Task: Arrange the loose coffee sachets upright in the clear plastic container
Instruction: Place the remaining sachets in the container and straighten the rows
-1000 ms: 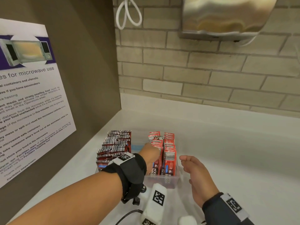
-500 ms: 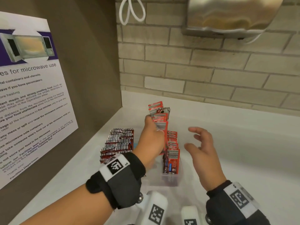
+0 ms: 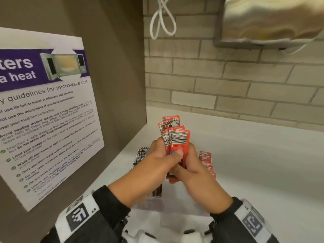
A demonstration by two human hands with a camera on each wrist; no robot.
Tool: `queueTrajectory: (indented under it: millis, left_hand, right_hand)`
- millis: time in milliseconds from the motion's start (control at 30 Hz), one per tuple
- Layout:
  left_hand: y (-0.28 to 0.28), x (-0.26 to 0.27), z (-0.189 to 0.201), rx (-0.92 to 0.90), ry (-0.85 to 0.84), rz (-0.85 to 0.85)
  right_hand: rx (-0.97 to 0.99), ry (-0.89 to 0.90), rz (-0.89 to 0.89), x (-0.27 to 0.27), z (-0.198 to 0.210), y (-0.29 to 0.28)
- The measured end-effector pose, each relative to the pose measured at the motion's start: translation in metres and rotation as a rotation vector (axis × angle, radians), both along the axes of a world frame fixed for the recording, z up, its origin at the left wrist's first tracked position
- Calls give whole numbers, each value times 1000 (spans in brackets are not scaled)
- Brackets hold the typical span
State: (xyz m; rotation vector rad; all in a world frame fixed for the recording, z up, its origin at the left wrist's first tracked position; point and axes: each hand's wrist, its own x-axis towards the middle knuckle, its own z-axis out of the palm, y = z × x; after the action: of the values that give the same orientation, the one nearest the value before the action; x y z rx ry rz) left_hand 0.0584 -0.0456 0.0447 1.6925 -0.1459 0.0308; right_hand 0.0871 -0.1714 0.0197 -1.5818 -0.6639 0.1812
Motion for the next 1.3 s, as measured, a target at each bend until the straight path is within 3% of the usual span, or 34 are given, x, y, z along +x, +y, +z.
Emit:
queueTrajectory:
  millis: [100,200,300,367,633,867,1000,1100,1200,1300]
  left_hand:
    - [15,-2,6,0,-26,-57]
    - [30,3,19,-178,-76,-214]
    - [36,11,29,-253,-109,-341]
    - [32,16,31,-235,-125,-360]
    - [21,23,19,-212,-81,-263]
    - [25,20,23,-98,-58,-364]
    - [20,23,22,-253,-137,-184]
    - [18,27,19,-320,-196,-65]
    - [11,27,13,-294,-187,-43]
    - [9,27,10,-379,-146,-48]
  right_hand:
    - [181,214,116,2,-1,2]
    - [390,439,336,3,-2,-1]
    - [412,535,547,5,2,-5]
    - [385,551,594,8,3,-7]
    - [328,621,516,9,4,-6]
    - [357,700,563,16,1,-12]
    - [474,709,542,23,-1,-9]
    - [565,825,513,25,-4,-5]
    - [500,902,536,19,-5,0]
    - [447,896,489,18,-7,2]
